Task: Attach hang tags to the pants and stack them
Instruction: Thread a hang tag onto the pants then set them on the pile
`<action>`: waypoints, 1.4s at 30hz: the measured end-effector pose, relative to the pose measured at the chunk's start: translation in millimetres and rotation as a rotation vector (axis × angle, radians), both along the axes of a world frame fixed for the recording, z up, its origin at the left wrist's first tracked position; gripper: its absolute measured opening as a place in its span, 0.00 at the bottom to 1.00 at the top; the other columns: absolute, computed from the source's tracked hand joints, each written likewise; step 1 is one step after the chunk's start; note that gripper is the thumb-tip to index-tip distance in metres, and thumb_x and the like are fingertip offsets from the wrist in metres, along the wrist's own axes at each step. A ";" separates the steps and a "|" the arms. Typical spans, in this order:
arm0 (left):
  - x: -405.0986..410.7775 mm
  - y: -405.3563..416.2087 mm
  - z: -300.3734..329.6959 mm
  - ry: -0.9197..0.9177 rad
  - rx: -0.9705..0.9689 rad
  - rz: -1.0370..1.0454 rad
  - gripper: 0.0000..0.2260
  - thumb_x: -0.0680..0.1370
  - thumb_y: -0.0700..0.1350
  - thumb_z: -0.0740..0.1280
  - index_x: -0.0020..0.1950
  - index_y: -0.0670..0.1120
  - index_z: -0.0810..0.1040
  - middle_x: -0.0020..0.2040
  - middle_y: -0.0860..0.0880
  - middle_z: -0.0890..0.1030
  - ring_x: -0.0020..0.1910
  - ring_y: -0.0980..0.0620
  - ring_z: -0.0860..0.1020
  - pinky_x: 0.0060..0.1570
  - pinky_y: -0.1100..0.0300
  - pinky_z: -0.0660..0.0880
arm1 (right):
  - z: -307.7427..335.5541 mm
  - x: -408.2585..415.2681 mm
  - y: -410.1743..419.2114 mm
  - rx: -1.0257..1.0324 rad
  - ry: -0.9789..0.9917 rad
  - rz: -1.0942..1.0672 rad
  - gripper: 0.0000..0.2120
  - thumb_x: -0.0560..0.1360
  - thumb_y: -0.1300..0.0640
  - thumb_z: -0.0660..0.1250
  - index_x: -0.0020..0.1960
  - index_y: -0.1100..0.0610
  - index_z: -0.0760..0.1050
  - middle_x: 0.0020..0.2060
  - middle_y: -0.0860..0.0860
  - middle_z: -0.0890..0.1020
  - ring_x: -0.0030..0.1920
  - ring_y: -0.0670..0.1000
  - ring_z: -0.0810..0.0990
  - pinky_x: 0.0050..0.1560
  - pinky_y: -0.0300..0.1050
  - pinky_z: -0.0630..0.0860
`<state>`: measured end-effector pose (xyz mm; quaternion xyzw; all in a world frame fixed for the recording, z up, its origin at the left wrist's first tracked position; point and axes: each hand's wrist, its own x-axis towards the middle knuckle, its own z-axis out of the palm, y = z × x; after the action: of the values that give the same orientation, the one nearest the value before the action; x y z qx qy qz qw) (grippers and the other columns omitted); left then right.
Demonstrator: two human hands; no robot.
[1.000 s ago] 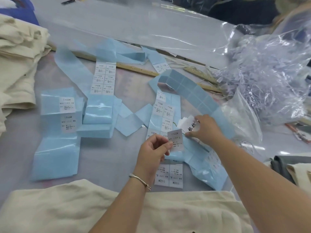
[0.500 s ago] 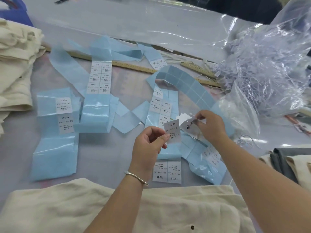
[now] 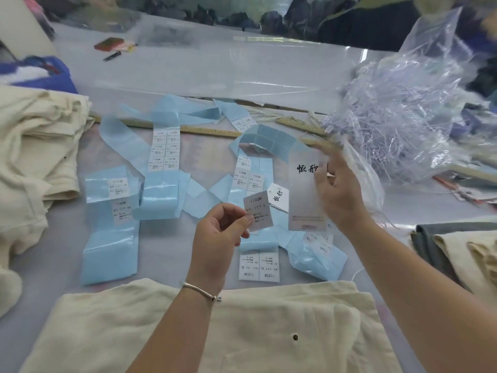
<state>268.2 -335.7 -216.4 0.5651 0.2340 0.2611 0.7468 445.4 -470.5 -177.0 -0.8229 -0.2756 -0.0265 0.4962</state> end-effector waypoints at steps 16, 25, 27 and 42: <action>-77.5 -137.7 54.7 0.001 0.366 -0.089 0.41 0.71 0.44 0.72 0.75 0.69 0.53 0.42 0.49 0.81 0.41 0.51 0.80 0.42 0.62 0.76 | 5.1 -166.8 -107.7 0.125 0.396 -0.047 0.10 0.65 0.65 0.74 0.36 0.56 0.74 0.31 0.48 0.78 0.32 0.47 0.74 0.38 0.50 0.74; -112.2 -166.9 45.3 -0.044 0.123 -0.154 0.46 0.67 0.45 0.76 0.76 0.62 0.51 0.32 0.47 0.74 0.32 0.48 0.74 0.33 0.55 0.75 | 21.4 -208.4 -149.9 0.289 0.828 0.549 0.19 0.62 0.66 0.70 0.51 0.64 0.69 0.38 0.58 0.78 0.38 0.56 0.77 0.34 0.45 0.74; -118.5 -166.6 46.0 -0.084 0.050 -0.167 0.46 0.66 0.47 0.78 0.75 0.62 0.52 0.33 0.45 0.75 0.31 0.48 0.74 0.32 0.54 0.75 | 22.2 -214.0 -151.2 0.359 0.845 0.577 0.18 0.65 0.65 0.73 0.50 0.64 0.70 0.39 0.61 0.76 0.39 0.57 0.76 0.35 0.44 0.74; -142.8 -134.1 43.3 -0.129 0.022 -0.207 0.40 0.66 0.47 0.76 0.72 0.63 0.60 0.34 0.47 0.78 0.28 0.53 0.72 0.26 0.62 0.70 | 9.0 -250.4 -119.7 0.627 0.963 0.560 0.12 0.70 0.62 0.73 0.46 0.60 0.70 0.38 0.61 0.77 0.40 0.61 0.77 0.45 0.51 0.75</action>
<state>125.4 -469.8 -173.1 0.5765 0.1228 0.2211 0.7769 194.9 -590.2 -168.0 -0.4553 -0.2052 0.3975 0.7698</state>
